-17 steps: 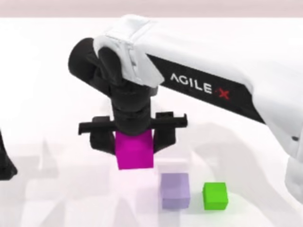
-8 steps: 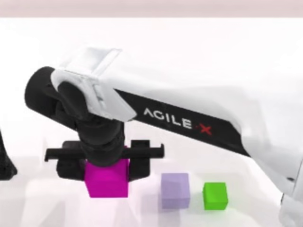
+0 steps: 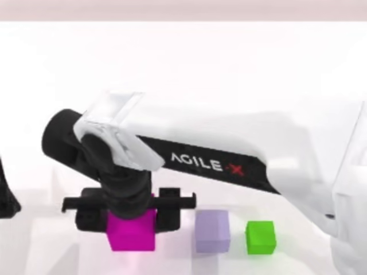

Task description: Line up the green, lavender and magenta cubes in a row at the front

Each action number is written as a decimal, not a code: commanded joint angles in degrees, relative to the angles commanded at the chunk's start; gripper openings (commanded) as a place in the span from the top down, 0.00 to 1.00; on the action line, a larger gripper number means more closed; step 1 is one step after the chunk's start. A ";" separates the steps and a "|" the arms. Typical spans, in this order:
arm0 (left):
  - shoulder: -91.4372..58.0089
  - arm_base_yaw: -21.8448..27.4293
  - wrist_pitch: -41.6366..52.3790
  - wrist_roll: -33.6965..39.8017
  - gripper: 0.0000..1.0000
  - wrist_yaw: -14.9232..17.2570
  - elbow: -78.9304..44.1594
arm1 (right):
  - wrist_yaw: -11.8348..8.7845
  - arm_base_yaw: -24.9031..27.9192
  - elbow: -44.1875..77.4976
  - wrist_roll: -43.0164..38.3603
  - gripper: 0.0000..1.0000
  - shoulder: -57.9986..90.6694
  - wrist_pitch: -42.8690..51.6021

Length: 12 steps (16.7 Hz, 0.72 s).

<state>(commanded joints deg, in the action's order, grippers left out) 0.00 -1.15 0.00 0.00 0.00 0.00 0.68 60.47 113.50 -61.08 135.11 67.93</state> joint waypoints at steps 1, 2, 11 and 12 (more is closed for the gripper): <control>0.00 0.00 0.00 0.00 0.00 0.00 0.00 | -0.02 0.04 -1.63 -0.02 1.00 0.20 -1.72; 0.00 0.00 0.00 0.00 0.00 0.00 0.00 | -0.03 0.10 -2.70 -0.06 1.00 0.39 -2.83; 0.00 0.00 0.00 0.00 0.00 0.00 0.00 | -0.03 0.15 -3.22 -0.09 0.62 0.53 -3.36; 0.00 0.00 0.00 0.00 0.00 0.00 0.00 | -0.03 0.15 -3.22 -0.09 0.55 0.53 -3.36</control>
<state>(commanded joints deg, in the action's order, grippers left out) 0.00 -1.15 0.00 0.00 0.00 0.00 0.65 60.62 110.28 -61.17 135.64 64.57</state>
